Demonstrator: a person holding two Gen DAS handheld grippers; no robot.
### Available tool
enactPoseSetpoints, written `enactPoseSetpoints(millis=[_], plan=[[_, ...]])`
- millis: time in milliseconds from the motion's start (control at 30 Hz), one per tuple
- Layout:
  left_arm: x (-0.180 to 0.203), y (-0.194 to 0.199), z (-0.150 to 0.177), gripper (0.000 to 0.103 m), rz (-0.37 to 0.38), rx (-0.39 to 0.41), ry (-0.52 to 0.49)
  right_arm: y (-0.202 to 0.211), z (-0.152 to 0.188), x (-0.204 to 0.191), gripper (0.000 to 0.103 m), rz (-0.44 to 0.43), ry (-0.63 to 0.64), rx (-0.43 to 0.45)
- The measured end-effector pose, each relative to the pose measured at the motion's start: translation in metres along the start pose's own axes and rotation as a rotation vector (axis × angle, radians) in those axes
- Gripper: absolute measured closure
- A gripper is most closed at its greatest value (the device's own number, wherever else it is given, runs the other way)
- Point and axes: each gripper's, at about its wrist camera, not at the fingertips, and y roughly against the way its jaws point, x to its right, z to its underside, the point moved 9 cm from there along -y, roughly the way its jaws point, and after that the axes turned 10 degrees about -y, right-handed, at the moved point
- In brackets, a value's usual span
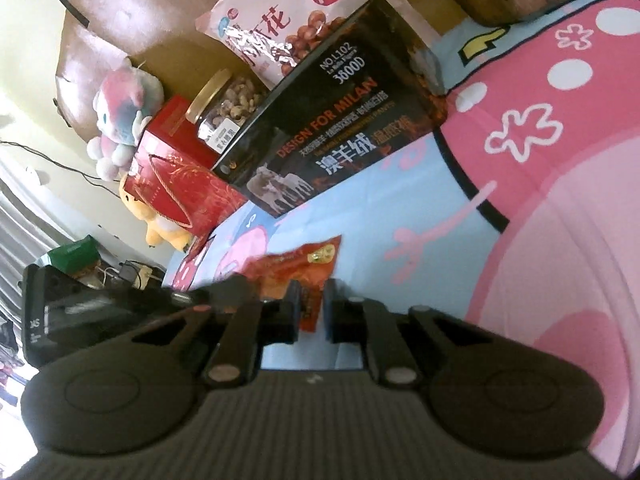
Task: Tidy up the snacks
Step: 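Grasp the orange snack packet on the sheet with the left tool and lift, then carry the orange packet into the black box and open the left tool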
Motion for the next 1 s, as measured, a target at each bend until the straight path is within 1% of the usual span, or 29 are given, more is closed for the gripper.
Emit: enactPoseSetpoints(millis=[67, 100, 233, 333, 367, 400, 467, 500, 533, 600, 633, 700, 767, 900, 1000], plan=[[0.002, 0.004, -0.002, 0.085, 0.005, 0.012, 0.0, 0.001, 0.001, -0.001, 0.087, -0.004, 0.009, 0.002], [0.003, 0.006, -0.003, 0.085, 0.018, 0.017, 0.002, 0.001, 0.0, -0.001, 0.086, -0.014, 0.001, 0.001], [0.008, 0.021, -0.007, 0.086, 0.099, 0.05, 0.034, 0.009, -0.004, 0.003, 0.079, -0.085, -0.072, 0.008], [0.017, 0.033, -0.011, 0.086, 0.157, 0.08, 0.031, 0.012, -0.006, 0.004, 0.069, -0.156, -0.144, -0.008], [0.021, 0.036, -0.012, 0.086, 0.166, 0.089, 0.022, 0.013, -0.006, 0.003, 0.064, -0.18, -0.166, -0.018], [0.024, 0.038, -0.013, 0.086, 0.171, 0.095, 0.012, 0.013, -0.005, 0.002, 0.062, -0.21, -0.197, -0.032], [0.031, 0.041, -0.017, 0.086, 0.184, 0.112, -0.009, 0.012, -0.003, -0.002, 0.063, -0.275, -0.262, -0.073], [0.034, 0.042, -0.019, 0.086, 0.186, 0.118, -0.018, 0.013, -0.003, -0.004, 0.065, -0.299, -0.282, -0.078], [0.036, 0.043, -0.022, 0.086, 0.18, 0.126, -0.026, 0.016, -0.004, -0.006, 0.069, -0.3, -0.274, -0.06], [0.04, 0.044, -0.029, 0.087, 0.185, 0.131, -0.045, 0.022, -0.01, -0.01, 0.091, -0.279, -0.24, -0.025], [0.043, 0.043, -0.035, 0.087, 0.19, 0.131, -0.053, 0.025, -0.014, -0.012, 0.094, -0.279, -0.24, -0.014], [0.051, 0.041, -0.047, 0.087, 0.189, 0.133, -0.076, 0.029, -0.023, -0.016, 0.099, -0.283, -0.229, 0.02], [0.06, 0.037, -0.062, 0.087, 0.181, 0.144, -0.112, 0.034, -0.037, -0.025, 0.099, -0.269, -0.183, 0.066], [0.076, 0.026, -0.097, 0.087, 0.177, 0.177, -0.153, 0.038, -0.079, -0.044, 0.099, -0.231, -0.093, 0.164], [0.087, 0.008, -0.126, 0.087, 0.169, 0.201, -0.176, 0.034, -0.11, -0.053, 0.099, -0.184, -0.013, 0.226]])
